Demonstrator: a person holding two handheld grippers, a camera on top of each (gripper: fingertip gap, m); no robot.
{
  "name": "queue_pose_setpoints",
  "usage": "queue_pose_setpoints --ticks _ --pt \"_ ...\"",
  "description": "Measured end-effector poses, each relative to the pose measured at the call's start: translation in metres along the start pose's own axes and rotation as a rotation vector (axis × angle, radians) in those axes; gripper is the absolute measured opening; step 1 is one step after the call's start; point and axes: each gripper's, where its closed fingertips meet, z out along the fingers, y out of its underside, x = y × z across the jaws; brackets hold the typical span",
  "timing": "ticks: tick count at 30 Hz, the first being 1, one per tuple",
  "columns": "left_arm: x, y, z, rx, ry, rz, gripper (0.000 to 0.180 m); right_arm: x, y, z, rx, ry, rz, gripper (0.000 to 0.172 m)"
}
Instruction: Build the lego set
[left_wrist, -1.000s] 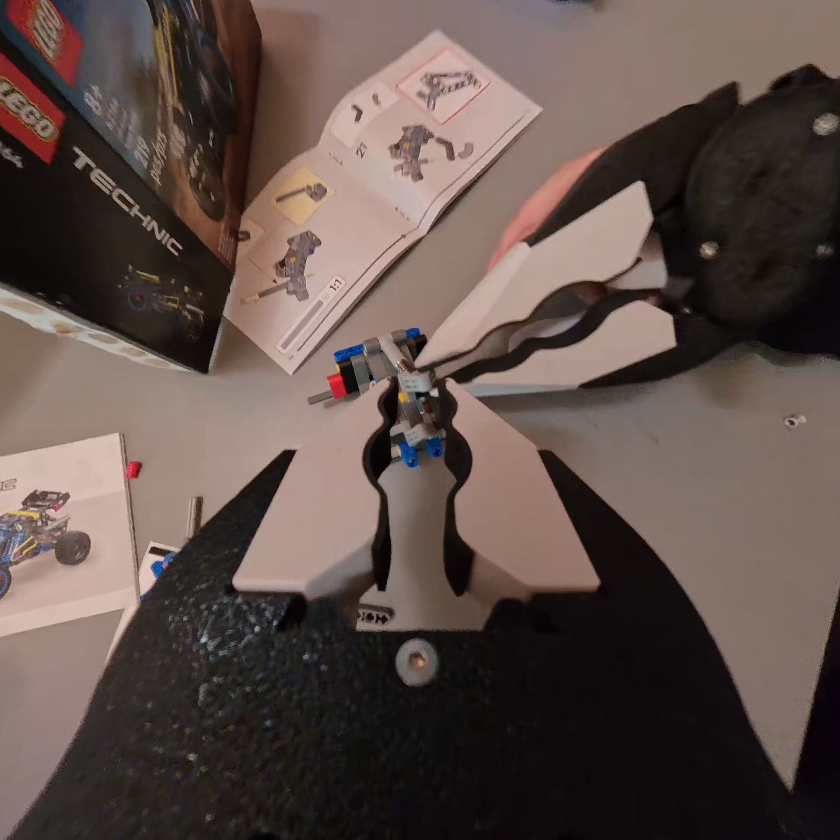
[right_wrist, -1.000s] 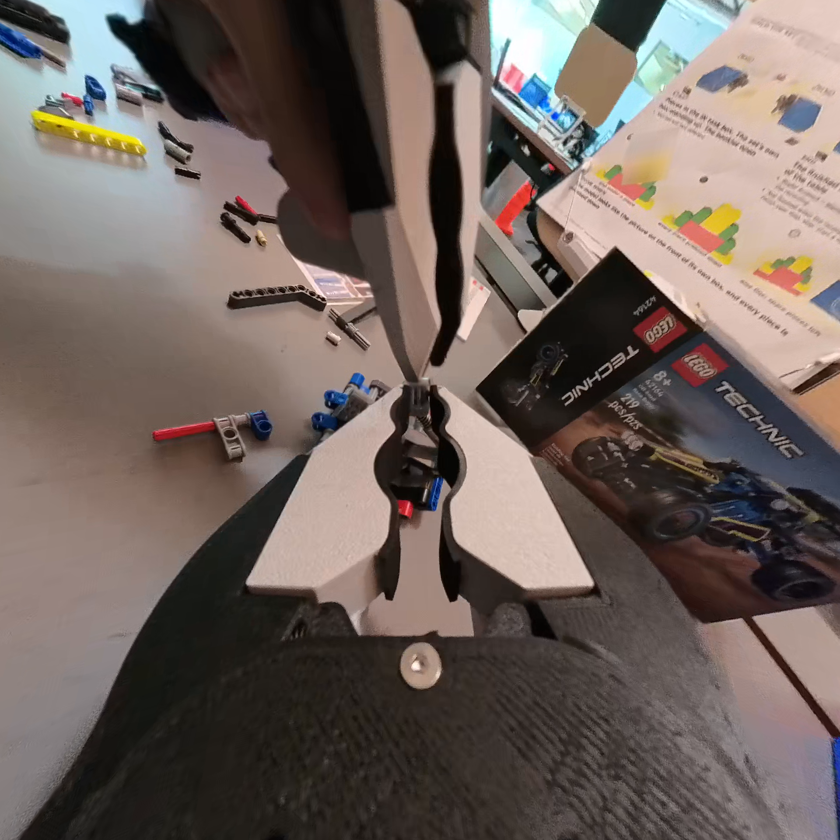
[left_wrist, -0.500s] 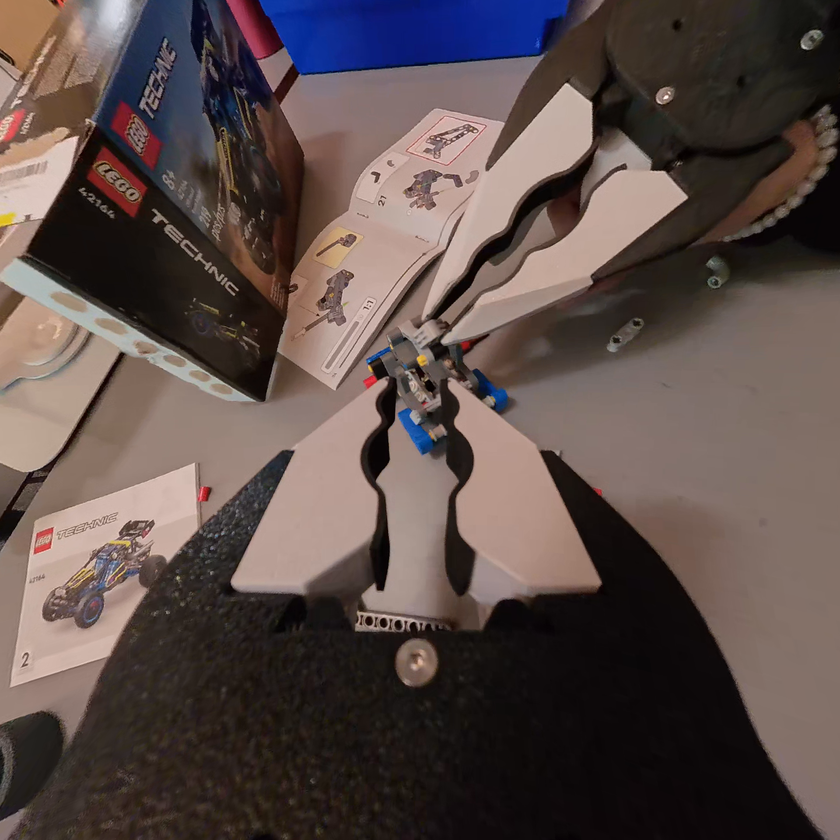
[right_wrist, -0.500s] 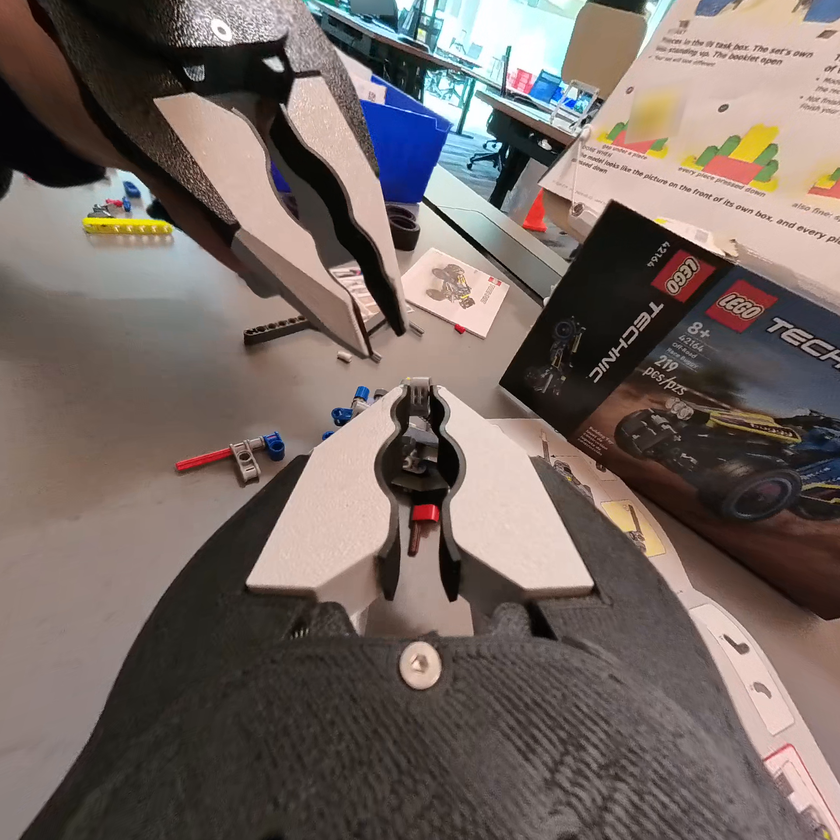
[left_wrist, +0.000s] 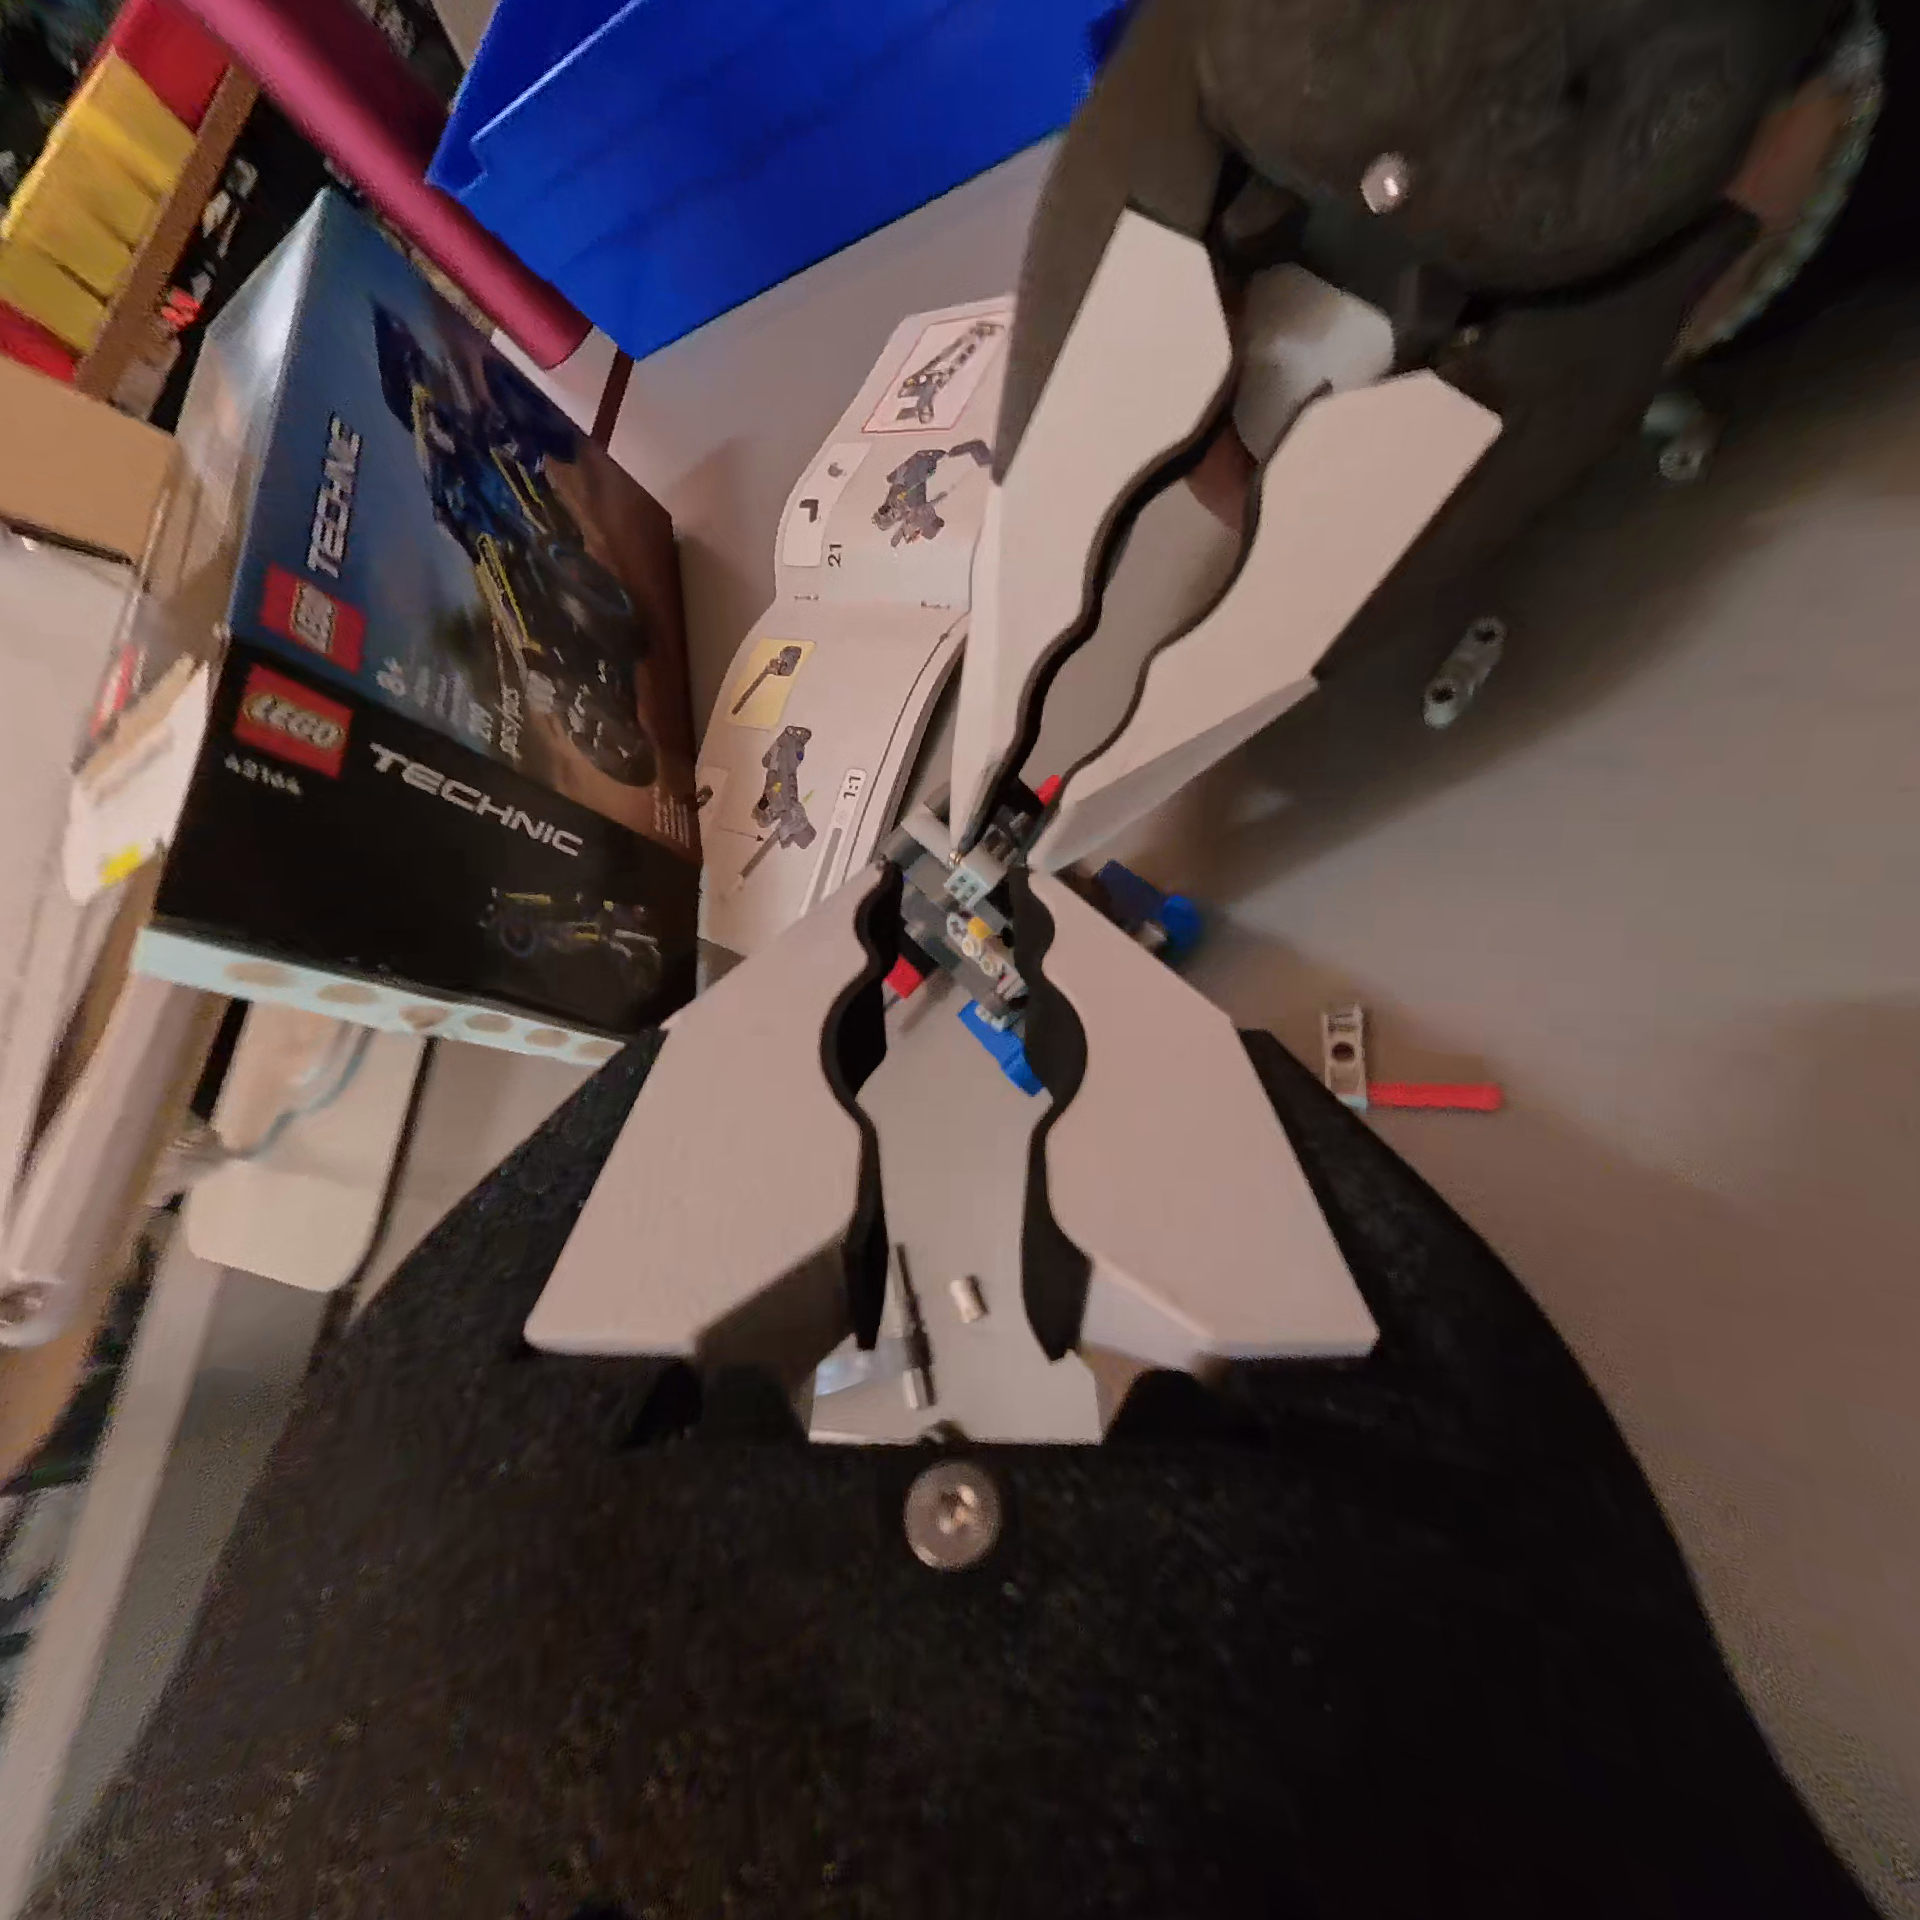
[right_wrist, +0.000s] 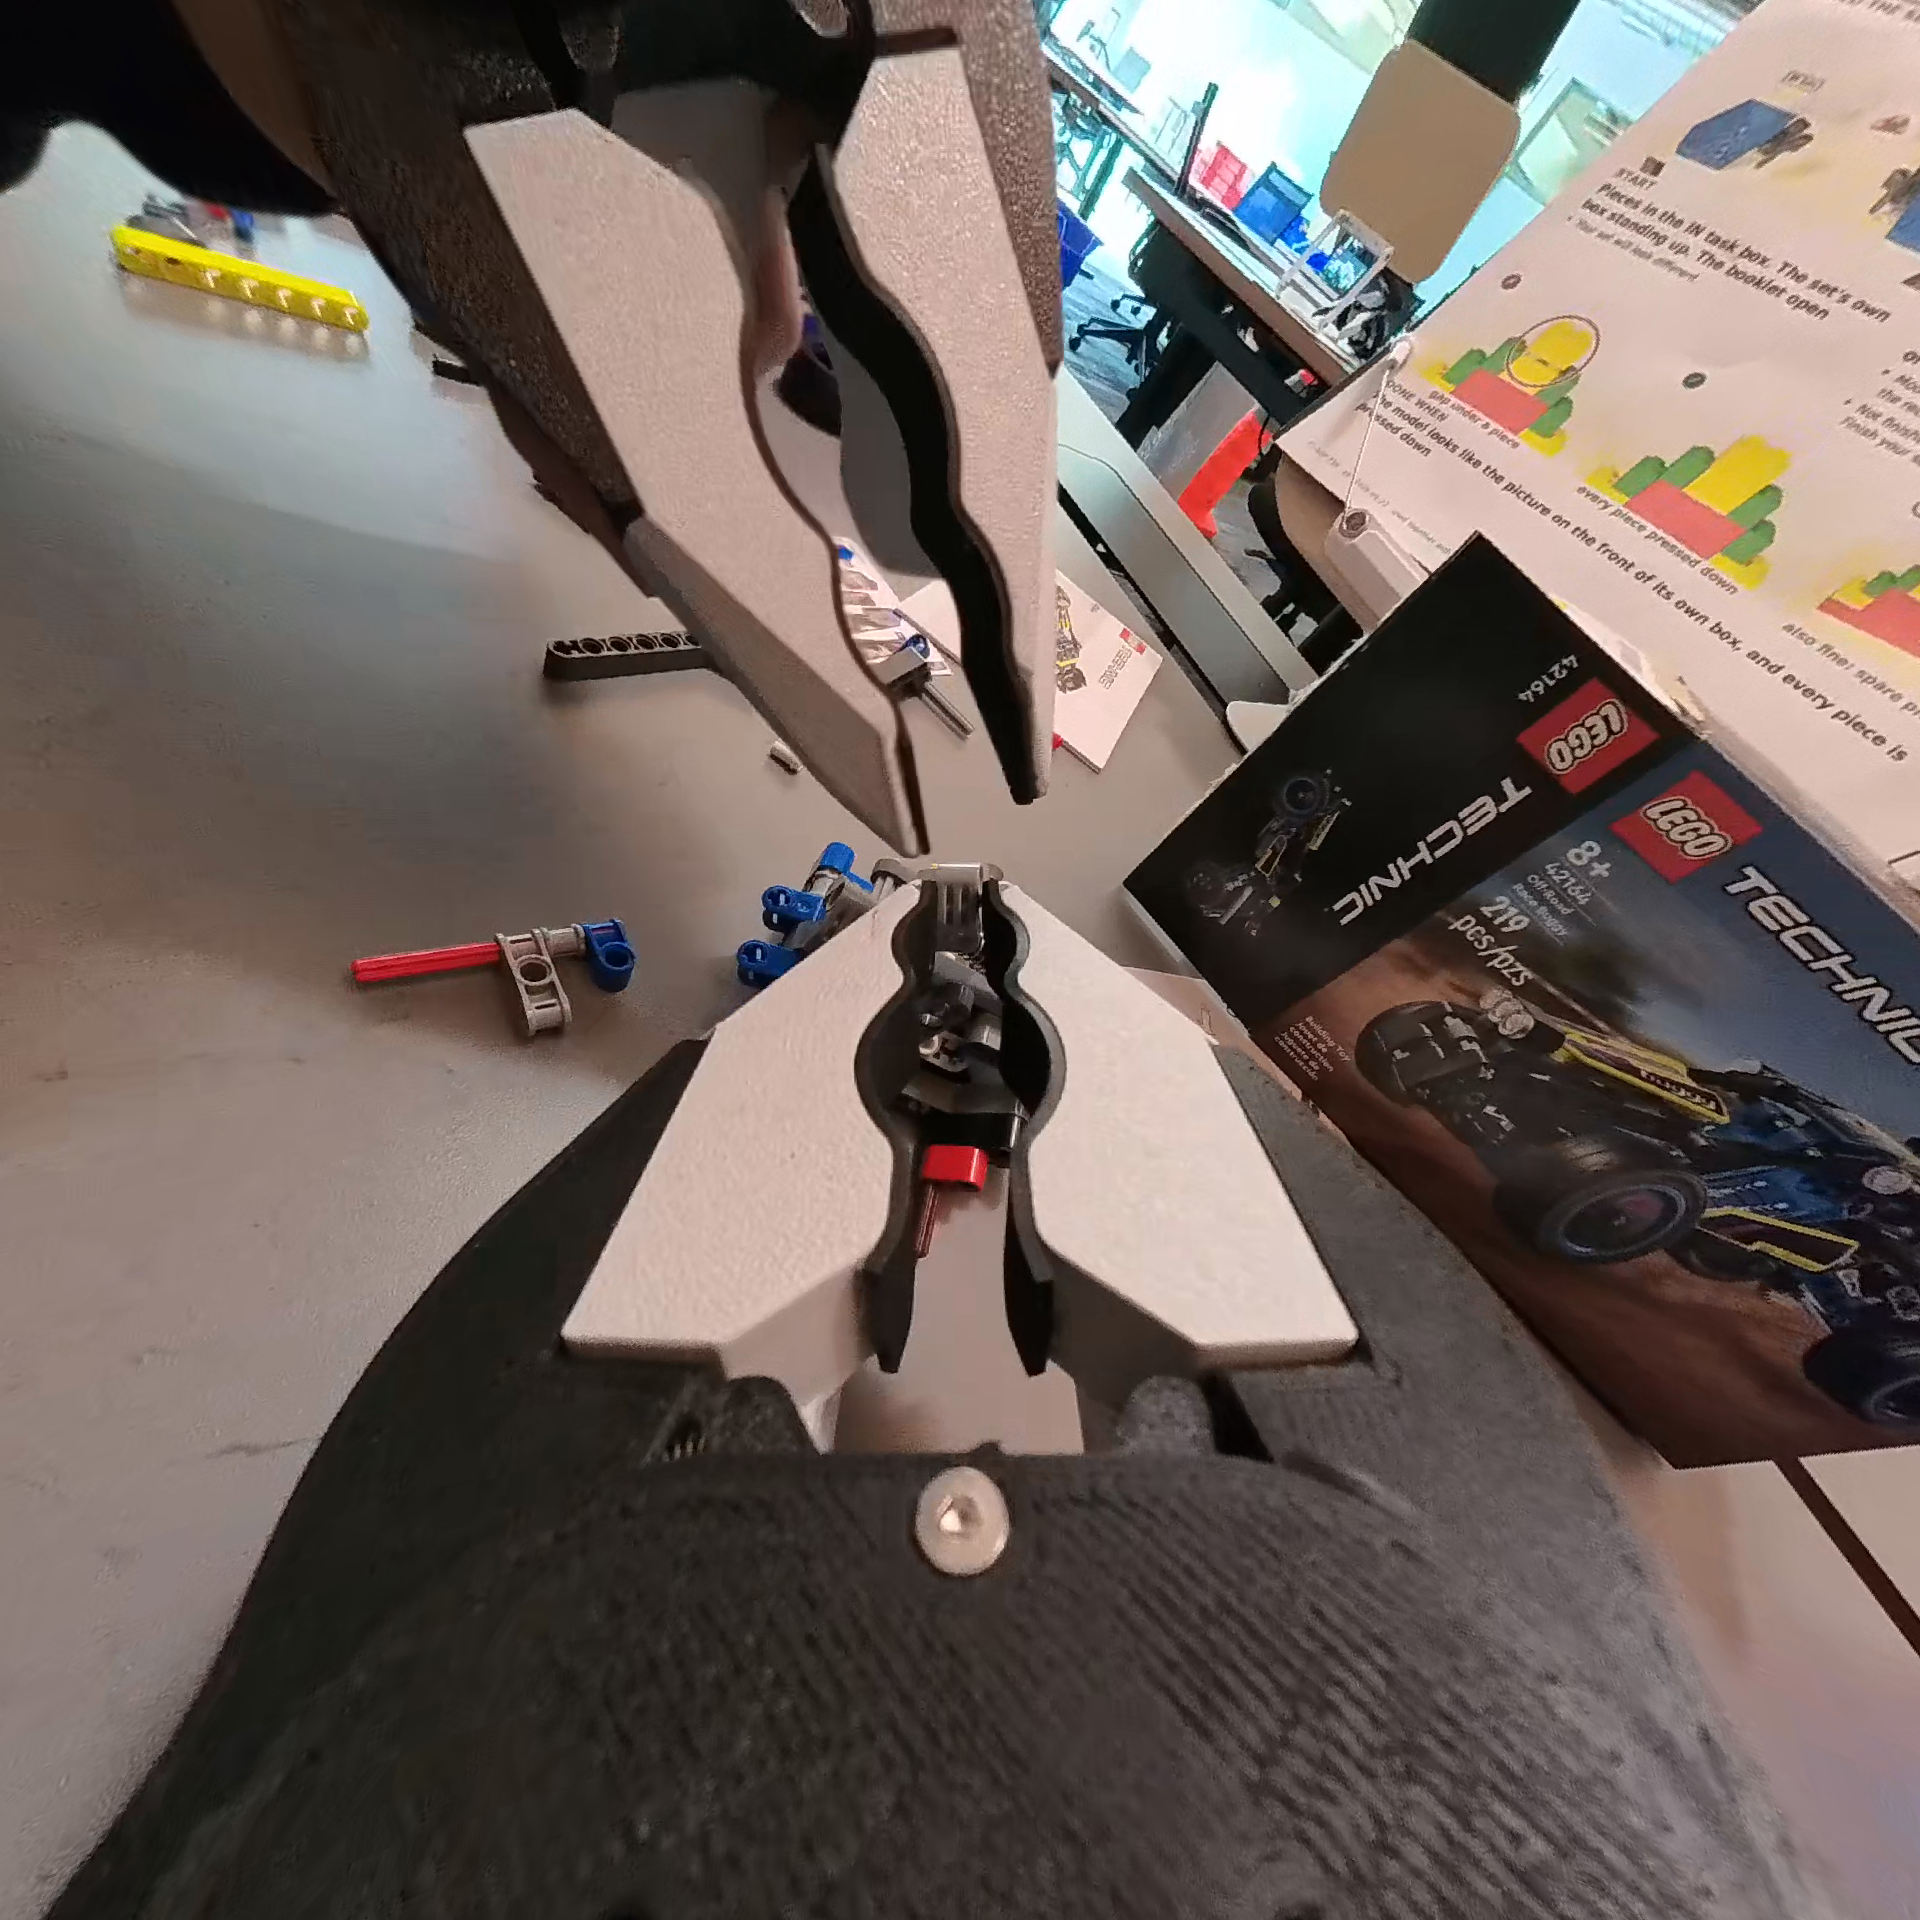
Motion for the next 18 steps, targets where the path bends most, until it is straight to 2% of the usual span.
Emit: queue_pose_setpoints --ticks 7,9,13,18 --pt "-0.002 0.01 0.003 -0.113 -0.04 0.285 0.014 0.002 -0.001 -0.001 0.007 0.004 0.005 0.005" --pt "0.0 0.015 0.003 -0.137 -0.033 0.264 0.015 0.001 0.001 0.0 -0.001 0.002 -0.001 0.005" --pt "0.016 0.014 0.0 -0.077 0.028 0.235 0.012 0.001 0.001 0.001 -0.006 0.006 -0.009 0.005" --pt "0.021 0.027 0.004 -0.131 0.019 0.26 0.012 0.0 0.002 0.001 -0.009 0.003 -0.001 0.005"
